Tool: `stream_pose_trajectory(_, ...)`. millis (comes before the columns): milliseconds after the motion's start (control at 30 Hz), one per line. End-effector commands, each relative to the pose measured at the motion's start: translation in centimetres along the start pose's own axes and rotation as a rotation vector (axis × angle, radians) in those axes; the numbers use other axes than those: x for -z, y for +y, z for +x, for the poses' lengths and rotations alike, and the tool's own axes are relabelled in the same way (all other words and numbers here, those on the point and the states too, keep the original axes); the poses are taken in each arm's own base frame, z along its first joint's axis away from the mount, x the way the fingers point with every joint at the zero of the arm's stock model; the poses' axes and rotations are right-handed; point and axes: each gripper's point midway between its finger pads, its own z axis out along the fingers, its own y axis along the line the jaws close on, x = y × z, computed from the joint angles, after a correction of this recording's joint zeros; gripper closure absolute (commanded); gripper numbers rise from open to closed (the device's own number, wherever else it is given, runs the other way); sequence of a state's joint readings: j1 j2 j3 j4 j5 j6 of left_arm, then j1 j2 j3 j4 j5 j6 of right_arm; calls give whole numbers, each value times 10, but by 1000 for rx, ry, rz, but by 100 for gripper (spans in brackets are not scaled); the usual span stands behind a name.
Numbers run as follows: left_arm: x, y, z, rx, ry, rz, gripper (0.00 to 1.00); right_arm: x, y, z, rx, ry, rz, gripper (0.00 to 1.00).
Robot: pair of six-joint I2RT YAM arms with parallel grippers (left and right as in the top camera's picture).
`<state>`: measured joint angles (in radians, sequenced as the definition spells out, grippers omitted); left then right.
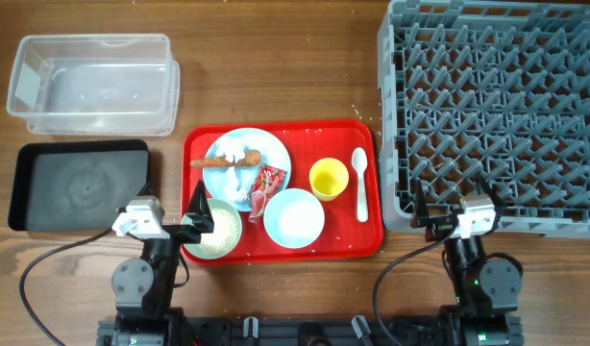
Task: Sort waste into correct bins and load items into the dishwasher rack
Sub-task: 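Move the left gripper toward the tissue on the blue plate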
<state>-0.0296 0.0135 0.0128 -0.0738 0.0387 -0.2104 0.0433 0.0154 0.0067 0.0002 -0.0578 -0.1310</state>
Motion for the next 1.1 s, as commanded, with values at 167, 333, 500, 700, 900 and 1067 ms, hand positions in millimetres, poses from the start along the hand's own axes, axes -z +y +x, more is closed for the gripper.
stream_pose_trajectory(167,0,1,1,-20,-3,0,0,0,-1,0,-14,-2,8,0)
stream_pose_trajectory(333,0,1,1,-20,-3,0,0,0,-1,0,-14,-2,8,0)
stream_pose_trajectory(500,0,1,1,-20,-3,0,0,0,-1,0,-14,-2,8,0)
stream_pose_trajectory(700,0,1,1,-20,-3,0,0,0,-1,0,-14,-2,8,0)
stream_pose_trajectory(900,0,1,1,-20,-3,0,0,0,-1,0,-23,-2,8,0)
stream_pose_trajectory(1067,0,1,1,-20,-2,0,0,0,-1,0,-26,-2,8,0)
